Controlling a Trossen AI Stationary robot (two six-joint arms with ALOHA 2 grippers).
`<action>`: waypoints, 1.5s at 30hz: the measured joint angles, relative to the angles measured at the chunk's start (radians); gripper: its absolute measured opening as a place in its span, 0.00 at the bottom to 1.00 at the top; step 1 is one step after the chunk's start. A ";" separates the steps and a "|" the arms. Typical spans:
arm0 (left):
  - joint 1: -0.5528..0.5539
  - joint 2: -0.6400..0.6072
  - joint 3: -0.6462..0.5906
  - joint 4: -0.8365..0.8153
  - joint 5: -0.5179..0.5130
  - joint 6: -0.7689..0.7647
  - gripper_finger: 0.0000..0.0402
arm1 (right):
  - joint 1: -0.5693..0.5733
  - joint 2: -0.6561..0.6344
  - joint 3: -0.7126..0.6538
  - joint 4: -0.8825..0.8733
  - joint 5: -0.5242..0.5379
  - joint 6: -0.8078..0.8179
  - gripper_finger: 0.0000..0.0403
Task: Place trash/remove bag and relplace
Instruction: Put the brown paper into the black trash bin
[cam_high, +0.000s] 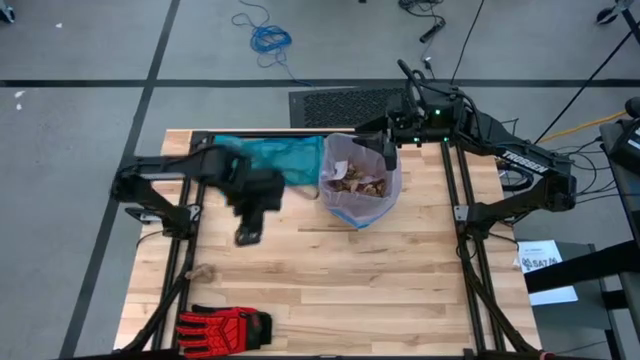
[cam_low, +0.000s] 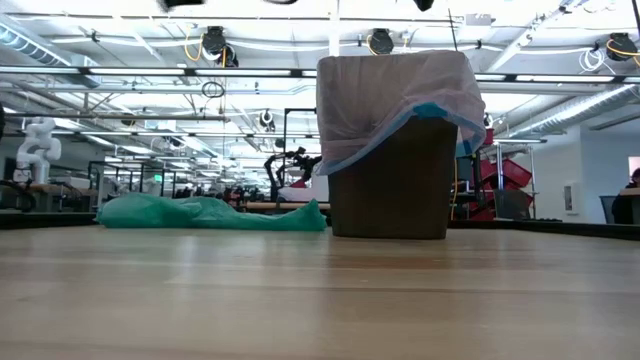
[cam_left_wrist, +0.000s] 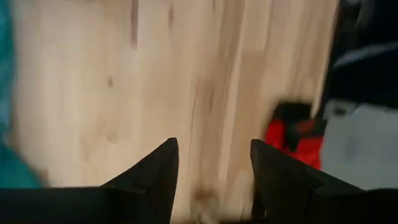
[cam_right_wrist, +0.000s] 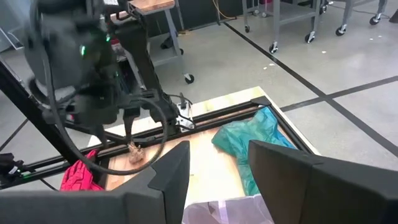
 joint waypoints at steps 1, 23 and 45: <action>-0.024 -0.032 -0.064 -0.007 -0.007 -0.025 0.49 | 0.000 0.000 0.000 0.000 0.000 0.000 0.39; -0.303 -0.327 -0.929 0.300 0.270 -0.628 0.49 | 0.000 0.000 0.000 -0.001 0.001 0.034 0.39; -0.393 -0.313 -1.279 0.769 0.340 -0.961 0.42 | 0.000 0.000 0.000 -0.002 0.004 0.039 0.39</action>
